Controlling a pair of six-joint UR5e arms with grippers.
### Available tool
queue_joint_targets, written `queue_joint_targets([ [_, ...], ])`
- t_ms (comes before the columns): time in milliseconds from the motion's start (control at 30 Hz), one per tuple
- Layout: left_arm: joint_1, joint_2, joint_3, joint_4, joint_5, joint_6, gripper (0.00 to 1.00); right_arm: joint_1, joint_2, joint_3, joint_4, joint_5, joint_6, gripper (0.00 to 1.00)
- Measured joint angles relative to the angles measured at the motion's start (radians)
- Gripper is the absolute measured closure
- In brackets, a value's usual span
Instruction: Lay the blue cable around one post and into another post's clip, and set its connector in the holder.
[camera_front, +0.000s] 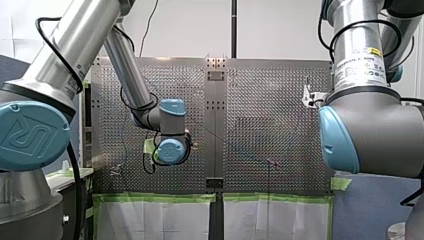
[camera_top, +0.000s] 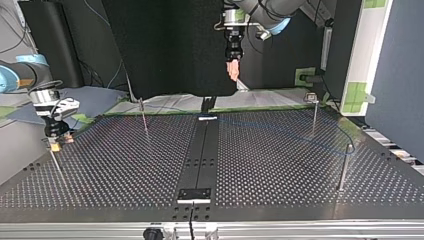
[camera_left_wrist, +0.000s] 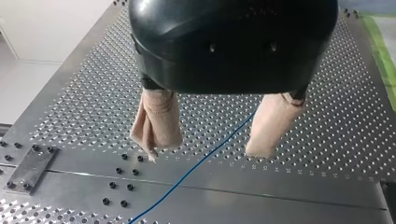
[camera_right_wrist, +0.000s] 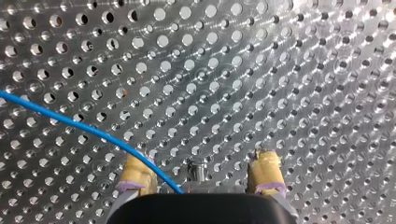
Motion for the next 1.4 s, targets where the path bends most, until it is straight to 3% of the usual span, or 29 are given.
queue_joint_targets([
  [1400, 0.005, 0.0, 0.001, 0.0, 0.0, 0.001, 0.0, 0.022, 0.0, 0.0, 0.01, -0.013, -0.03, 0.0],
])
